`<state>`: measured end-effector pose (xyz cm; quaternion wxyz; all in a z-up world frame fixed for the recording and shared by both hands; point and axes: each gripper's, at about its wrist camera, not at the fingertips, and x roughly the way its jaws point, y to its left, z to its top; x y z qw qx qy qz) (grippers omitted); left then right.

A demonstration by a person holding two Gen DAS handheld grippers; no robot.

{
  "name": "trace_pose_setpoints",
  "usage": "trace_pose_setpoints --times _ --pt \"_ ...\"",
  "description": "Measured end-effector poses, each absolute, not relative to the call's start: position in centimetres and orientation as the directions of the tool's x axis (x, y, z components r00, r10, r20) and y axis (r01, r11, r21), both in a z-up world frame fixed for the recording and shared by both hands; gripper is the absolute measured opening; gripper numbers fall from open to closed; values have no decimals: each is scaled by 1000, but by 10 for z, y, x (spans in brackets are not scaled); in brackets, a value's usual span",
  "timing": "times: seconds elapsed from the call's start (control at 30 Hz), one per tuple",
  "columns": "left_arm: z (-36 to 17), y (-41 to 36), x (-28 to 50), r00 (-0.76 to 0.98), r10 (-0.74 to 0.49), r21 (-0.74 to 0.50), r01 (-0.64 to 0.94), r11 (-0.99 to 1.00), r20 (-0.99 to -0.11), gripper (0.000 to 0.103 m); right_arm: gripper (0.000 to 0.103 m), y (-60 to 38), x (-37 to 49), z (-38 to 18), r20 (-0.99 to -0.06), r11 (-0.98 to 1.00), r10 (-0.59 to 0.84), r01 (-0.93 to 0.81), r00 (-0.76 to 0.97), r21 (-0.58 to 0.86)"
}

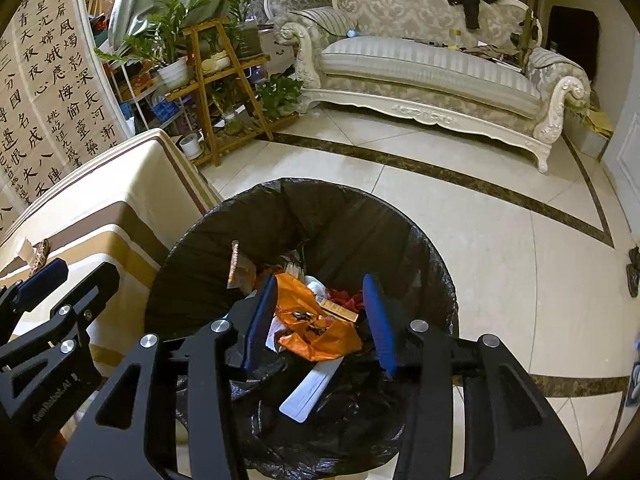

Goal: Collect trash
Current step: 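Move both open tools from the bin back to the table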

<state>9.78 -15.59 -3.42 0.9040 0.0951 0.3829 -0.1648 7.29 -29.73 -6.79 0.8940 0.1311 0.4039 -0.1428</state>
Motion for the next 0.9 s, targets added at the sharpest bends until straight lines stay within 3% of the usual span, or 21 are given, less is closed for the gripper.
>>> trace_pose_setpoints --times 0.37,0.9 --pt "-27 -113 98 673 -175 39 291 956 -718 71 45 -268 85 -54 -744 946 -120 304 657 115" --pt "-28 11 110 693 5 60 54 997 -721 72 45 -149 125 -29 -725 992 49 54 687 118"
